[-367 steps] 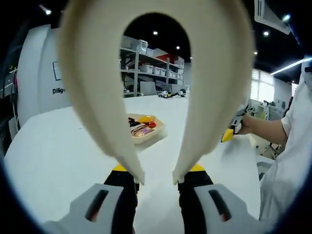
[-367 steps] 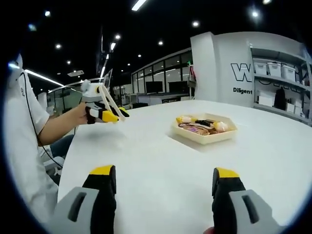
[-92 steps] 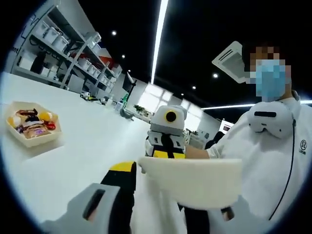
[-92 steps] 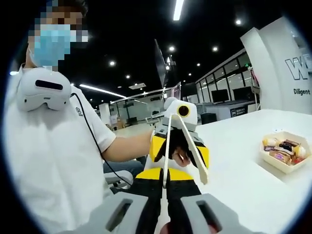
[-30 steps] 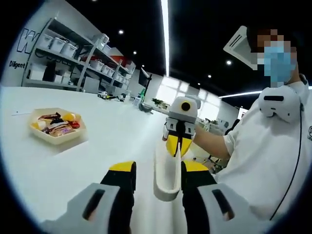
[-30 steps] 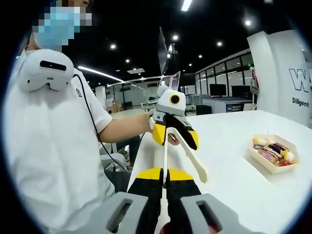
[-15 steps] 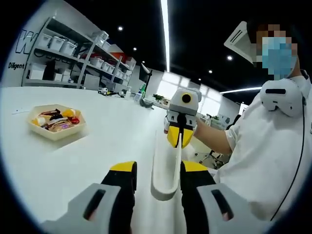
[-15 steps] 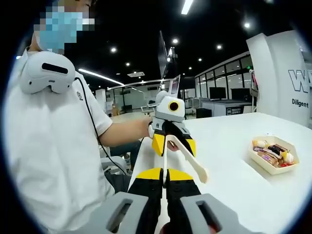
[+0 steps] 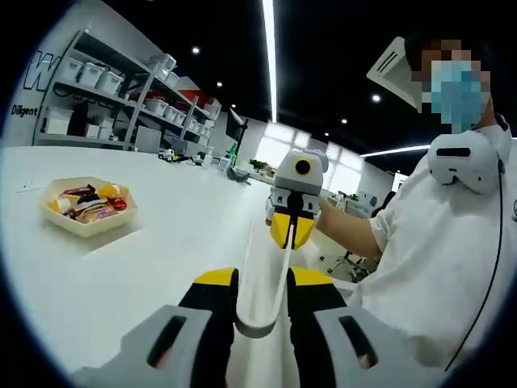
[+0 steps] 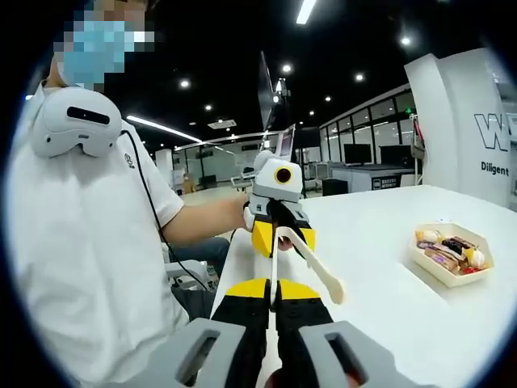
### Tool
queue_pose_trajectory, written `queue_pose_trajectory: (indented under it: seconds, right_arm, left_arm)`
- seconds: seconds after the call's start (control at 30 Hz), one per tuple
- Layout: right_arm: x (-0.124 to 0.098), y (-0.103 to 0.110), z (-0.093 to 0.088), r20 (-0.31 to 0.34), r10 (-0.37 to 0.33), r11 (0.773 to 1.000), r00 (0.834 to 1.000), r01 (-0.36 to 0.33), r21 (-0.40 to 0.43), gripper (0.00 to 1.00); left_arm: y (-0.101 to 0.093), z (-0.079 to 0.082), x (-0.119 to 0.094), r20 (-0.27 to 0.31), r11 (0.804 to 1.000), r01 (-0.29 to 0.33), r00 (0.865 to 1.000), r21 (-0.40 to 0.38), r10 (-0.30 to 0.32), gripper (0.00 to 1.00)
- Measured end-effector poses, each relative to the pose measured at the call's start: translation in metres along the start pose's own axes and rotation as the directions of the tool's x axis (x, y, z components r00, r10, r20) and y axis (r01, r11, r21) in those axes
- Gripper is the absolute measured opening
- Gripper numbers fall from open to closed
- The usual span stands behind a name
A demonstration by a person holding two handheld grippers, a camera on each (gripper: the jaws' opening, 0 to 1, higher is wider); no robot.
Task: Place the target food into the container with the food tongs after gripping and lifting it, then release it inside without dropping or visibly crushing the food.
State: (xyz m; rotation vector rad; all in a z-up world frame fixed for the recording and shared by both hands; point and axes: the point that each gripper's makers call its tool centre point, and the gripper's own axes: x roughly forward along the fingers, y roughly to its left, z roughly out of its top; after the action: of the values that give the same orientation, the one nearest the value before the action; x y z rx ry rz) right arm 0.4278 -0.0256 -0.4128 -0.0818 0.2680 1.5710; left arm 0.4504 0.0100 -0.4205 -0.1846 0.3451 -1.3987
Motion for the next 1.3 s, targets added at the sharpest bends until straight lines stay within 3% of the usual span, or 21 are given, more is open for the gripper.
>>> queue_pose_trajectory:
  seconds: [1.3]
  right_arm:
    - [0.007, 0.007, 0.009, 0.056, 0.052, 0.992, 0.997, -0.058, 0.109, 0.0]
  left_arm:
    - [-0.011, 0.008, 0.003, 0.03, 0.998, 0.026, 0.999, 0.053, -0.027, 0.19]
